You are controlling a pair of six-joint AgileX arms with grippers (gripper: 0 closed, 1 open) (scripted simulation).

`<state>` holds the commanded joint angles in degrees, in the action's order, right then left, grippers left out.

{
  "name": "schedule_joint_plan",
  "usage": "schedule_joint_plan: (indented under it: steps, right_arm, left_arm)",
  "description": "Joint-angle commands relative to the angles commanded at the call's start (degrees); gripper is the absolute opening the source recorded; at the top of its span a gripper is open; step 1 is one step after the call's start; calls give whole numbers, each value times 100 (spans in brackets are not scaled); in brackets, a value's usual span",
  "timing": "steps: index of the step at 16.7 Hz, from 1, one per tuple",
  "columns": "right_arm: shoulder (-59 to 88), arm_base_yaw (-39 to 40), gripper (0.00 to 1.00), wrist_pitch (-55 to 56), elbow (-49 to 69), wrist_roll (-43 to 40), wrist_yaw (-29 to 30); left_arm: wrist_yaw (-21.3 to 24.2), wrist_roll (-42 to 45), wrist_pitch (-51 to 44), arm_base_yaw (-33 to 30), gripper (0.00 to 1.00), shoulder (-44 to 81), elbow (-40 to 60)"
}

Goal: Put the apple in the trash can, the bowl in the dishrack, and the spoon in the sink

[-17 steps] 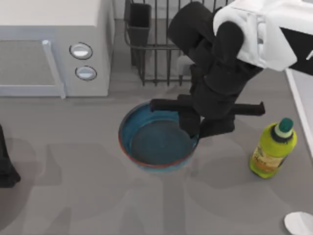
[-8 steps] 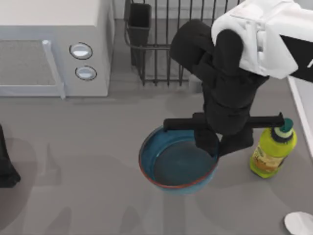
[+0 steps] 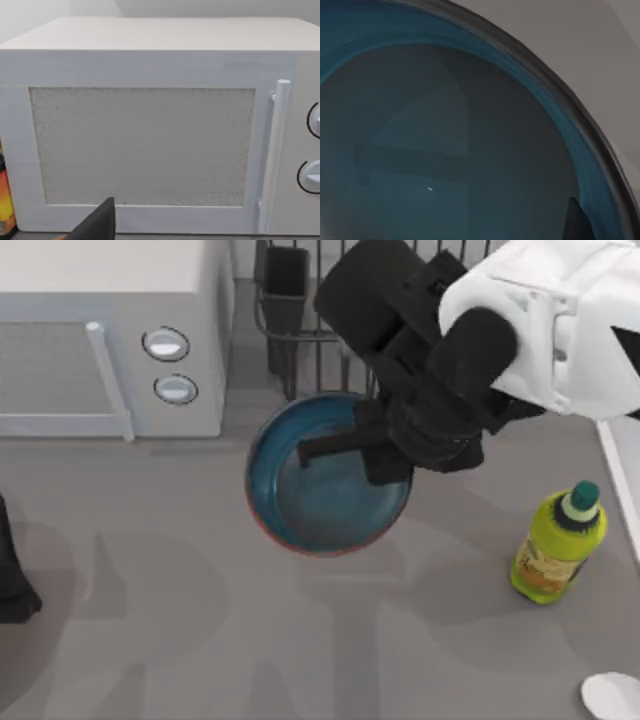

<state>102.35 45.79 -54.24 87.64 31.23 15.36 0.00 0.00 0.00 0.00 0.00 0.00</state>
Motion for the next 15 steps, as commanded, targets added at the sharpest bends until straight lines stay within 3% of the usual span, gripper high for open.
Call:
schedule_joint_plan:
  steps: [9,12,15]
  right_arm:
    - [-1482,1032,0,4265,-365,-2216,3552]
    - [-1851,1278,0,5052,-484,-2754,4310]
    - [-1977,1367,0,5289,-528,-2943,4545]
  left_arm:
    - [0,0,0,0,100,0,0]
    - [0,0,0,0,100,0,0]
    - [0,0,0,0,100,0,0]
